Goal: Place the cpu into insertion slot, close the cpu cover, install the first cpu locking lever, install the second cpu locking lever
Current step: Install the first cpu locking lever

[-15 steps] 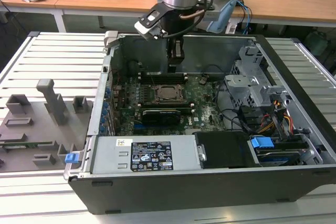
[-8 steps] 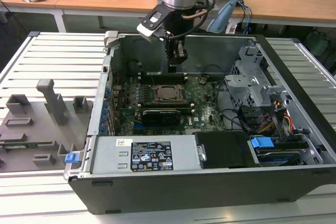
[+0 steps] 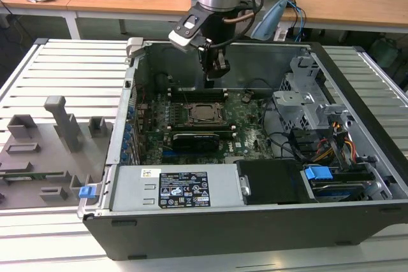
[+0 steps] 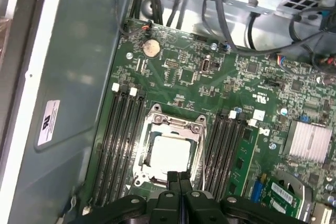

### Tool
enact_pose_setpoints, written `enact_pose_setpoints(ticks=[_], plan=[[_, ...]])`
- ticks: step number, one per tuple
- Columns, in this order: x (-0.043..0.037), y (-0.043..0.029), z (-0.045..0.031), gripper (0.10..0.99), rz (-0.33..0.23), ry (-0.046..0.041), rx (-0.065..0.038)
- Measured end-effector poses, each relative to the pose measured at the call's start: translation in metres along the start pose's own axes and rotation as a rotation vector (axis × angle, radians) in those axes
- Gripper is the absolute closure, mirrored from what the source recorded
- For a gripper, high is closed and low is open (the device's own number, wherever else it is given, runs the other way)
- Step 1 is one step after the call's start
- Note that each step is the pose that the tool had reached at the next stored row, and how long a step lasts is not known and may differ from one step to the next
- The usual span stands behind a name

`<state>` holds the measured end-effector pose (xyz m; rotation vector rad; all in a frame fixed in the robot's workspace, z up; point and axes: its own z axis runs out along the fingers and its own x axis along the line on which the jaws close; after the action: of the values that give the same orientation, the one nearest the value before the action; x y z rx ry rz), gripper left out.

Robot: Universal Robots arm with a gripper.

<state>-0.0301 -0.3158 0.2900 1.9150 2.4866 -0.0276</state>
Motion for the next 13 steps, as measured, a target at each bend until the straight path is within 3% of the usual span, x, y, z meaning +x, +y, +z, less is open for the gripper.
enact_pose_setpoints(ticks=[8,13], plan=[[0.0,0.0,0.0003,0.98,-0.105,-0.0016,-0.001],[0.0,0.0,0.0006,0.98,-0.25,-0.0035,-0.003]])
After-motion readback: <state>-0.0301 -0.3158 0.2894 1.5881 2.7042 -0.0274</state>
